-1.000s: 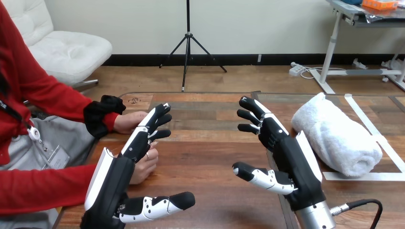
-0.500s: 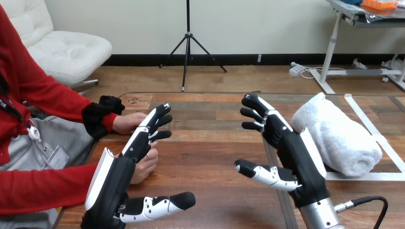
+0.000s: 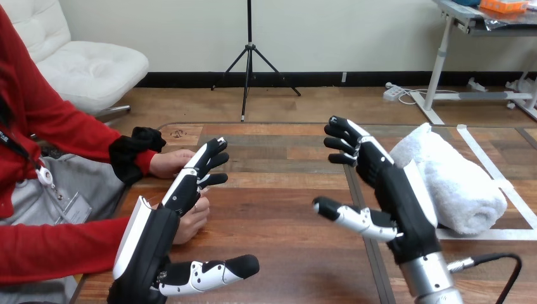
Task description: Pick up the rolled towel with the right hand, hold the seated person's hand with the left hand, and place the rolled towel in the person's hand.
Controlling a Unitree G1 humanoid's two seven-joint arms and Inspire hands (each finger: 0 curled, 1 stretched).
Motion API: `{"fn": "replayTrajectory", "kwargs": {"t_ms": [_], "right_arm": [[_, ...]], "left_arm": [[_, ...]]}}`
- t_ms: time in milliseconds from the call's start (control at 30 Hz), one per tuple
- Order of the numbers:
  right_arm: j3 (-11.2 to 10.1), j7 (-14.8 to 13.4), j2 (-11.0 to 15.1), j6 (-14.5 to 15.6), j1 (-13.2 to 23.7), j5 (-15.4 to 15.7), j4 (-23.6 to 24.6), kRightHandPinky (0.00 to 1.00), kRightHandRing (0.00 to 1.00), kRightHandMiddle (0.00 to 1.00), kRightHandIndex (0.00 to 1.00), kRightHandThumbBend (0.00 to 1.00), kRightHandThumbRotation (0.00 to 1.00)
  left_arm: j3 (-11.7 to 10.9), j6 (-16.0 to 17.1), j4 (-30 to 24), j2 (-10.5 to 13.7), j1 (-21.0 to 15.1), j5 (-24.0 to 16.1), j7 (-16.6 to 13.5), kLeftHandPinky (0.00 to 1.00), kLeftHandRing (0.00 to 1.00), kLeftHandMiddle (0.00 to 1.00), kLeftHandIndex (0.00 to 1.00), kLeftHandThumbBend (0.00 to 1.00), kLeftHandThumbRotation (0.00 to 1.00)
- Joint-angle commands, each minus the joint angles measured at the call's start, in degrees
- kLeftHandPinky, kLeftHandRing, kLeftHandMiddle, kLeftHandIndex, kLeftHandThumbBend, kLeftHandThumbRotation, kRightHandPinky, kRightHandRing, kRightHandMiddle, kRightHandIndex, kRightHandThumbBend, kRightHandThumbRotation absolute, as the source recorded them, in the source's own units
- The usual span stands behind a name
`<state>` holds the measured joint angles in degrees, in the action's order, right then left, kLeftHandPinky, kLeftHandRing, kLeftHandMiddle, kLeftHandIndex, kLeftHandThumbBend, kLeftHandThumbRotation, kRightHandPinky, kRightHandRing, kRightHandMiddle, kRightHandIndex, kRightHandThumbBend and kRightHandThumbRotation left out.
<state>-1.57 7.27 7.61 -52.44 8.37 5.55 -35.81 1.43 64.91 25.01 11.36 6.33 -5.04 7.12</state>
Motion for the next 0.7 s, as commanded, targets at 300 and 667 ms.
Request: {"fn": "replayTrajectory", "kwargs": {"t_ms": [300,667], "right_arm": [[-3.39,-5.19,4.58,15.51,2.57,4.60,14.61,0.69,0.81,0.85,0.87,1.00,0.55],[-4.60,-7.72,7.17,26.32,5.15,6.78,20.50,0.70,0.84,0.87,0.89,1.00,0.58]], "left_arm": [[0.27,-0.04,-1.51,-0.24,-2.28,0.65,0.05,0.80,0.90,0.94,0.93,1.00,0.54],[0.03,0.19,-1.35,-0.68,-2.28,0.37,-0.36,0.80,0.89,0.93,0.92,1.00,0.55]]}}
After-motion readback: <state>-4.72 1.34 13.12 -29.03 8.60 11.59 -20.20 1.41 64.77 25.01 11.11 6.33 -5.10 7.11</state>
